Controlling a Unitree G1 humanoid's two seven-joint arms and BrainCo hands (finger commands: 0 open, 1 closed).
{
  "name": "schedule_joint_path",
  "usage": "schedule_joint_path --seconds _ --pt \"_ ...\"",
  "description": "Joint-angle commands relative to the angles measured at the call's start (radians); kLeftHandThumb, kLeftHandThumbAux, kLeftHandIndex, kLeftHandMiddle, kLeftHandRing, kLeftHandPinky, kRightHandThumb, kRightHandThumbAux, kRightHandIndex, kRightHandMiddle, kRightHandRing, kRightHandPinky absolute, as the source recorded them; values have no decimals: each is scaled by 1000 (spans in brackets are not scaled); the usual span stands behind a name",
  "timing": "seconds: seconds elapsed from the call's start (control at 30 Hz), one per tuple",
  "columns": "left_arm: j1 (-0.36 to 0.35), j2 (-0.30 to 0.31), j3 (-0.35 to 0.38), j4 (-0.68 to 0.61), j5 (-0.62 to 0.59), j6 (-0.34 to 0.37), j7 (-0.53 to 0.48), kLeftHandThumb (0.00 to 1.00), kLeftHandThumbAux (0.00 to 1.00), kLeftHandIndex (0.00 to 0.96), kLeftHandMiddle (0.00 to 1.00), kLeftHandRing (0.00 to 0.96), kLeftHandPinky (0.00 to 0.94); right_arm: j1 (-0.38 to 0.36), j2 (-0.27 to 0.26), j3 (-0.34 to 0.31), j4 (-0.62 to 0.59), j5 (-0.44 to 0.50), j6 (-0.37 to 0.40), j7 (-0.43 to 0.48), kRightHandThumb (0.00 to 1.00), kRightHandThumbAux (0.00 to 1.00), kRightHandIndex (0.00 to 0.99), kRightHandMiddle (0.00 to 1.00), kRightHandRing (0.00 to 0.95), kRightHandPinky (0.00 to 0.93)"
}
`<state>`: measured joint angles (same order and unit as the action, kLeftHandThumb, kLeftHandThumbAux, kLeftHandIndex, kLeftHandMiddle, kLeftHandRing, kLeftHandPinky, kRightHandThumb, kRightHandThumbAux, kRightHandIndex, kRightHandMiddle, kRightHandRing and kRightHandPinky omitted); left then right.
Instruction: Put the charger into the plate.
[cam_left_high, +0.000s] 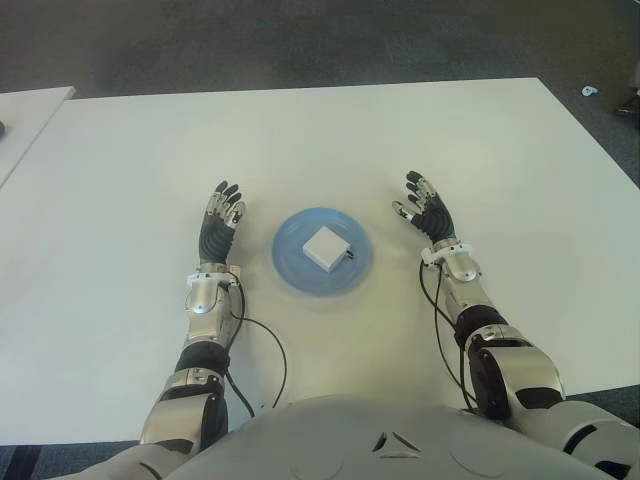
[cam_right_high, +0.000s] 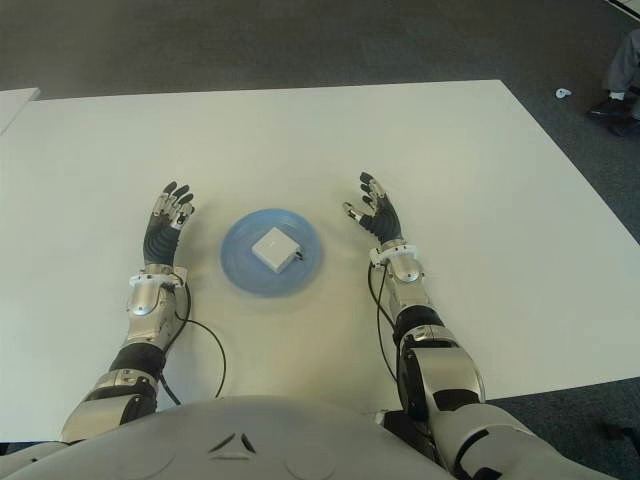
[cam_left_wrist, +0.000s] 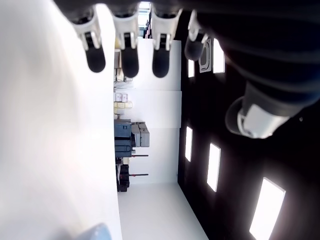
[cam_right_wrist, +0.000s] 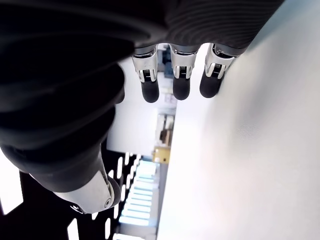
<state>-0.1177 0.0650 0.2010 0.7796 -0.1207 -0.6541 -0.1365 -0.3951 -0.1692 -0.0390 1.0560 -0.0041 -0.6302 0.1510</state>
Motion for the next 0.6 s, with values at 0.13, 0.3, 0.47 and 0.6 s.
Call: schedule_joint_path --seconds 0.13,0.3,0.47,0.6 --pt "95 -24 3 108 -13 66 -8 0 528 30 128 126 142 106 34 14 48 -7 81 32 77 793 0 0 0 5" --pt "93 -21 1 111 -12 65 -8 0 527 30 126 123 136 112 36 17 39 -12 78 24 79 787 0 0 0 6" --pt "94 -19 -1 111 -10 66 -4 0 530 29 122 118 131 116 38 20 32 -17 78 17 83 785 0 0 0 7" --pt "95 -17 -2 109 -8 67 -1 0 531 29 120 116 133 125 40 21 22 -20 79 12 86 788 0 0 0 8"
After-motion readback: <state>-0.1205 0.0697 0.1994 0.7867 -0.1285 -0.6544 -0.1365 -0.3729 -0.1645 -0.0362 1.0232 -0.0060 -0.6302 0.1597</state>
